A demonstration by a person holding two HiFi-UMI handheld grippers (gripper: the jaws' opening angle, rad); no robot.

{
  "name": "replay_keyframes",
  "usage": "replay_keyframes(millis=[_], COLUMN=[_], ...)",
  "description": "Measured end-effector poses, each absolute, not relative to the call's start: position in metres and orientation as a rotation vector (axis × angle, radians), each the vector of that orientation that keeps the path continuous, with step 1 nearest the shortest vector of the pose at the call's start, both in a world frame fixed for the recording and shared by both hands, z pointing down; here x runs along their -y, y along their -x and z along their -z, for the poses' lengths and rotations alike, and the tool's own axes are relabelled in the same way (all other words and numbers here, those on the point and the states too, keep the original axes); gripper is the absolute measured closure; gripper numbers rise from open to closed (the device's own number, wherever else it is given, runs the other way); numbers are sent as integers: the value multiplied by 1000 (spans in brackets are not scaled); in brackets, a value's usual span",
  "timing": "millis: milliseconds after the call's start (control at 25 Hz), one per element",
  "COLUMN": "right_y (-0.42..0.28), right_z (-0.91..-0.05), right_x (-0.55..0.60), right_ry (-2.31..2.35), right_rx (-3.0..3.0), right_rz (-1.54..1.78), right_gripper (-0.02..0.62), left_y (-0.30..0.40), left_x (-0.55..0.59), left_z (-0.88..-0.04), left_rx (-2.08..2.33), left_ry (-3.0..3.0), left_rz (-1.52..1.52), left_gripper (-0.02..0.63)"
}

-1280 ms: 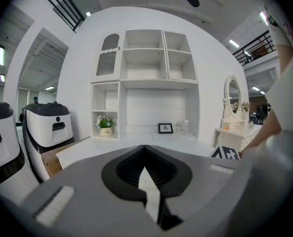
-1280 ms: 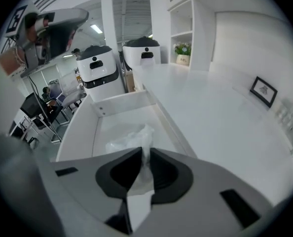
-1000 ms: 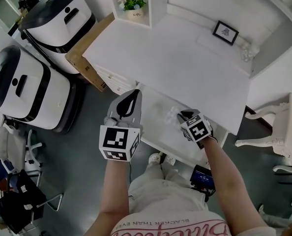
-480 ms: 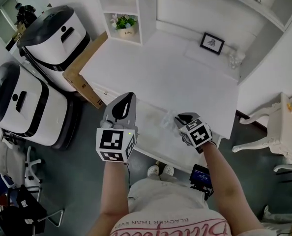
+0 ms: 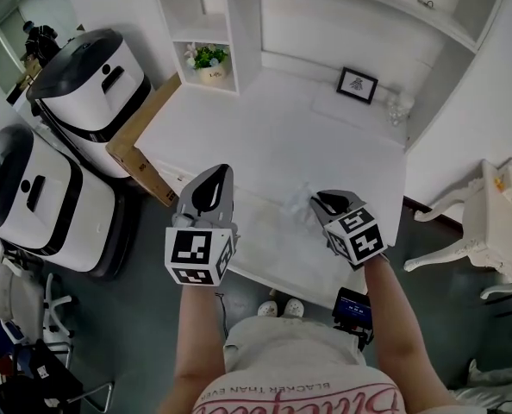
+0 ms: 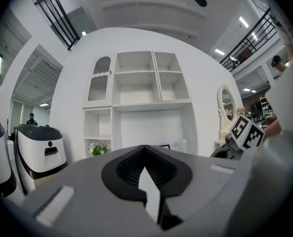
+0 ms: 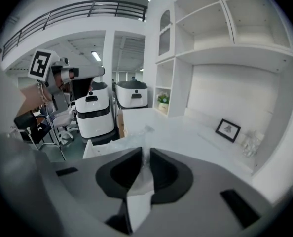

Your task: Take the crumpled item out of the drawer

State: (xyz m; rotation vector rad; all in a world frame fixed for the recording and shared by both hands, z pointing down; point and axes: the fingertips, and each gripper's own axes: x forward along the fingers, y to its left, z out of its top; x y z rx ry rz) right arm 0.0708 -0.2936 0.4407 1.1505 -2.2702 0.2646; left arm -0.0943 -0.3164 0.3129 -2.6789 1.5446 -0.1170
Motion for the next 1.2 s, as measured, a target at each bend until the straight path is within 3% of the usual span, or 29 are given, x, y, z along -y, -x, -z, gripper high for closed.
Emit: replay_keyframes(millis=[1200], right_y=[-111], right_z=[-208], right_x=[248], right_ry=[-1800], right_rx=[2373], right_rz=[364], right_gripper=[535], left_y=[79], left_x=[295], left_z=[-230], left_rx=[-1395], left_ry=[2559], left_rz=[-57], left_gripper=[600])
